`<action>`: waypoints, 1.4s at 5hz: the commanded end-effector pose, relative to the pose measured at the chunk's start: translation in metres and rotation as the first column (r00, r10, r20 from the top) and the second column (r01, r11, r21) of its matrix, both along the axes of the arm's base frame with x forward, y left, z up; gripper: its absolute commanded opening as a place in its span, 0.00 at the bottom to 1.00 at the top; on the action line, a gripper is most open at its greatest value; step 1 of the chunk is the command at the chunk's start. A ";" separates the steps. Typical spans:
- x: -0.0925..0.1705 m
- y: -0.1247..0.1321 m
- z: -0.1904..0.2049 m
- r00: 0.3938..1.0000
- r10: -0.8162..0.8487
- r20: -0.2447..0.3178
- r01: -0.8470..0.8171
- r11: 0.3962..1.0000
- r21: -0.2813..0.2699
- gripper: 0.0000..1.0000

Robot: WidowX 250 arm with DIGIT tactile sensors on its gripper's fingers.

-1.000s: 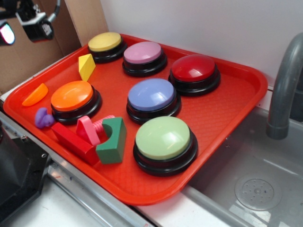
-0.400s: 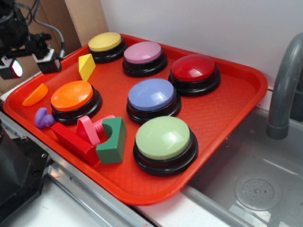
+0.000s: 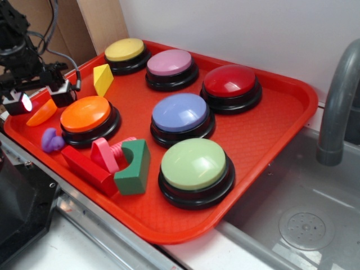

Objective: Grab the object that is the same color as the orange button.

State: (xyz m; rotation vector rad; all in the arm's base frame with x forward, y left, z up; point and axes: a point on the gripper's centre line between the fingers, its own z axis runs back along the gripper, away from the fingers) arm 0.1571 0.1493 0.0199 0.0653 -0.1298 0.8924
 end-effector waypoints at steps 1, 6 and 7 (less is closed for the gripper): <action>-0.002 0.001 -0.010 0.998 0.027 0.051 -0.027 1.000 0.005 0.00; 0.015 -0.019 0.038 0.993 -0.049 0.105 0.052 0.998 -0.026 0.00; 0.023 -0.038 0.057 0.986 -0.124 0.111 0.127 0.991 -0.029 0.00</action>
